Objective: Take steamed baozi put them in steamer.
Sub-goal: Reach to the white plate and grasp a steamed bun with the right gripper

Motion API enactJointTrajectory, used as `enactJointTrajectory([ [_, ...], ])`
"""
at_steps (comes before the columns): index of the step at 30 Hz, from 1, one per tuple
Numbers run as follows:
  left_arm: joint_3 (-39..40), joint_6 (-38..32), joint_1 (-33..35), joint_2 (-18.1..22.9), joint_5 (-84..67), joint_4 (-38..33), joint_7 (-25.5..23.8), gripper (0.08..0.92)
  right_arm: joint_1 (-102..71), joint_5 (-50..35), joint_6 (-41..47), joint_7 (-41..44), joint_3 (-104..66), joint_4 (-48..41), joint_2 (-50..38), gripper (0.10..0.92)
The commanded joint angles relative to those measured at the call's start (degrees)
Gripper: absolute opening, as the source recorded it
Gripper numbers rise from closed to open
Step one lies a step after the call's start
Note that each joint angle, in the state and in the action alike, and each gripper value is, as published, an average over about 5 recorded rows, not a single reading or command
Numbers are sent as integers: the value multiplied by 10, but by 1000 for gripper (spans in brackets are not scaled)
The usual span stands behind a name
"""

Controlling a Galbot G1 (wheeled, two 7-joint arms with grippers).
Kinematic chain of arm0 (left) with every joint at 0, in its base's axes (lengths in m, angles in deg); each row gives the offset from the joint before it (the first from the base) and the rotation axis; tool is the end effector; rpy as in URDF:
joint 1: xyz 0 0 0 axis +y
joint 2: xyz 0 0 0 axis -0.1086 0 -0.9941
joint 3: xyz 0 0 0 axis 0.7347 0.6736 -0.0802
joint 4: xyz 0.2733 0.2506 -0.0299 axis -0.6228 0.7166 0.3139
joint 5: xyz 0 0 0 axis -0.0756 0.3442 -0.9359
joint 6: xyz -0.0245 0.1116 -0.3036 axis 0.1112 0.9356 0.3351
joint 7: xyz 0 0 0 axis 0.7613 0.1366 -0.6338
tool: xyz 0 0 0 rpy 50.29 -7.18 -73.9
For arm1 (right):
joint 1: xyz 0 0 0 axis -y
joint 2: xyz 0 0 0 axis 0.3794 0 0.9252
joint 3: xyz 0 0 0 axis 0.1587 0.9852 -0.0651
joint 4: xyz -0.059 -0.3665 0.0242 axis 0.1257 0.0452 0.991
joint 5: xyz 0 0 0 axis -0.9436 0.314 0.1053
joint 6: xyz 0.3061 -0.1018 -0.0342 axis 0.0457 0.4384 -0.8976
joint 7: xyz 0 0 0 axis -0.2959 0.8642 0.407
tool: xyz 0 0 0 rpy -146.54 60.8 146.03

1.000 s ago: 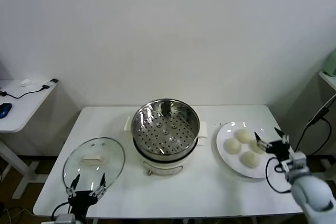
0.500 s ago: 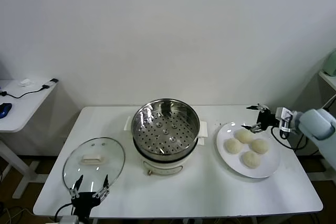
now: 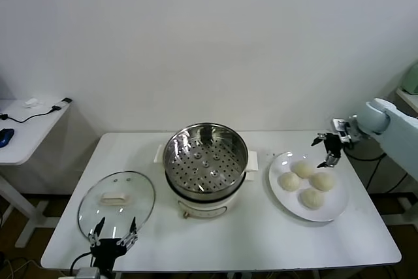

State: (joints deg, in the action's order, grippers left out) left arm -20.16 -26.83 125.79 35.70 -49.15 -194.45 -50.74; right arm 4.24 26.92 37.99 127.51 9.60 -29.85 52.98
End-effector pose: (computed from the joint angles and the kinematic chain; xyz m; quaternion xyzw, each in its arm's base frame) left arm 0.0691 0.0543 -0.3447 0.0527 -0.9804 -0.0479 0.1838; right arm 0.5561 -0.2471 -0.1549 0.4846 -0.5759 0.5107 0.4157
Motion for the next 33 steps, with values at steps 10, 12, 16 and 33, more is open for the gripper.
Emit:
enactJointTrajectory([
  [10, 0, -1, -2, 2, 2, 8, -2, 823, -35, 55, 2, 17, 8, -152, 108, 823],
  [12, 0, -1, -2, 2, 3, 8, -3, 823, -49, 61, -1, 9, -13, -166, 116, 823],
  [16, 0, -1, -3, 2, 4, 9, -3, 823, -66, 75, -6, -2, -58, -196, 134, 823],
  [33, 3, 1, -4, 5, 8, 12, -3, 823, -81, 115, -10, -14, -102, -231, 161, 798],
])
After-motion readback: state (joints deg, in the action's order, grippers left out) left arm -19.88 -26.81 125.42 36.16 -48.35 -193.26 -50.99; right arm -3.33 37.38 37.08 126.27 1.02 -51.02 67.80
